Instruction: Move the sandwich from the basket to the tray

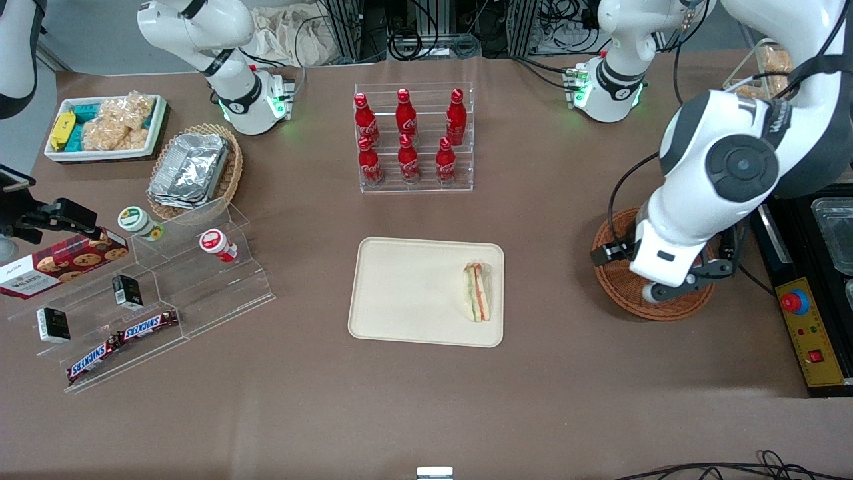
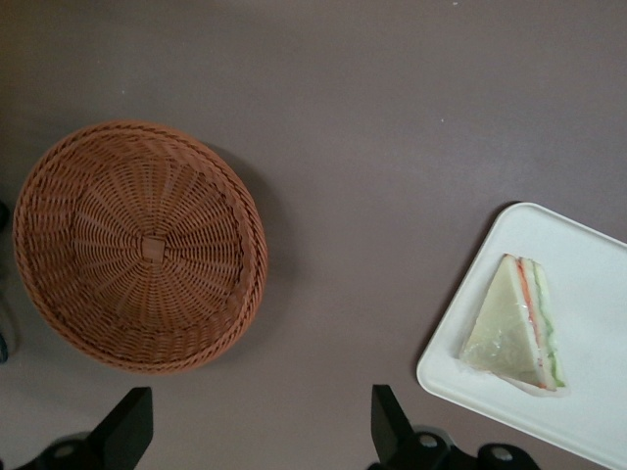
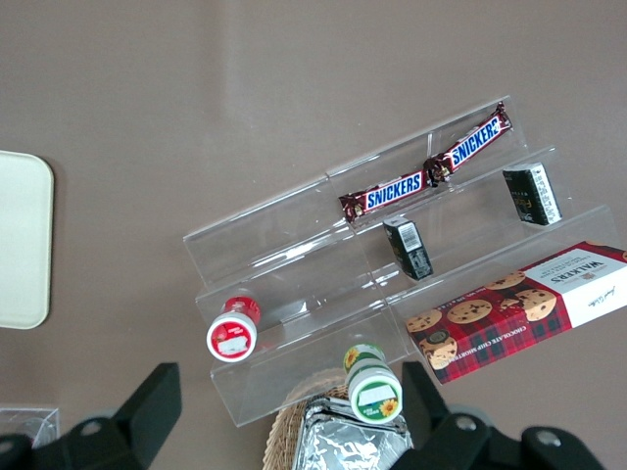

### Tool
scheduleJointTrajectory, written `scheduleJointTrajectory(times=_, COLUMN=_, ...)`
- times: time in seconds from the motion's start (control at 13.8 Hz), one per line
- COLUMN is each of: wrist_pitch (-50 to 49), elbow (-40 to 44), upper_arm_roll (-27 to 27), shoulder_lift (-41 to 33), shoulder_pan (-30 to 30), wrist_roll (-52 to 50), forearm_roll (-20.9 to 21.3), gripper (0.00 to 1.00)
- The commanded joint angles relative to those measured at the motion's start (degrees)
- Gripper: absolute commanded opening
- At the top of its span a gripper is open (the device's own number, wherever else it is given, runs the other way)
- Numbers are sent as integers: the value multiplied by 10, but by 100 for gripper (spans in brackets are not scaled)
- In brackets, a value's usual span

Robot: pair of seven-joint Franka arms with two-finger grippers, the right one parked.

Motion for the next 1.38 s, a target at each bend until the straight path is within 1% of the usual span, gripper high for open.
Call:
scheduleJointTrajectory(times=0.0, wrist_pitch=39, elbow=-77, upper_arm_roll=-3, shoulder_lift=-61, shoulder_pan=21, wrist_roll=26, forearm_roll=-14, gripper=100)
scheduleJointTrajectory(times=0.44, wrist_pitch=37, elbow=-58, upper_arm_roll=0, shoulder_lift=-52, shoulder_pan=44, wrist_roll=156, forearm_roll=-18, gripper=100)
scheduleJointTrajectory(times=0.51, wrist_pitch=34, elbow=-56, upper_arm_roll=14, shoulder_lift=-52, shoulder_pan=38, wrist_roll=177, forearm_roll=-23, gripper=100)
scheduleJointTrajectory(times=0.58, wrist_pitch=34, elbow=-55, upper_arm_roll=59, shoulder_lift=-54, shoulder_pan=4, wrist_roll=192, forearm_roll=-27, gripper=100)
scheduleJointTrajectory(times=0.73, wrist_pitch=23, elbow=-54, upper_arm_roll=176, shoulder_lift=-60, shoulder_pan=-94, wrist_roll=221, forearm_roll=-58, gripper=100)
scheduleJointTrajectory(times=0.8, wrist_pitch=16, elbow=-50, upper_arm_roll=215, shoulder_lift=-62, shoulder_pan=-125, wrist_roll=242, forearm_roll=-75, gripper=100)
scheduleJointTrajectory(times=0.87, wrist_pitch=13, elbow=-46, upper_arm_roll=237, shoulder_lift=-63, shoulder_pan=-138, wrist_roll=258, forearm_roll=-85, gripper=100)
scheduleJointTrajectory(times=1.02, wrist_pitch=-27, elbow=-12, upper_arm_roll=239, shoulder_lift=-56, shoulder_pan=-136, wrist_roll=266, forearm_roll=-86, gripper=100)
scheduleJointTrajectory(times=1.16, wrist_pitch=-55, elbow=39, upper_arm_roll=239, shoulder_lift=-31, shoulder_pan=-135, wrist_roll=264, forearm_roll=-85, gripper=100)
scheduleJointTrajectory(times=1.31, wrist_pitch=-78, elbow=61, upper_arm_roll=240, shoulder_lift=-18, shoulder_pan=-134, wrist_roll=259, forearm_roll=-82, gripper=100)
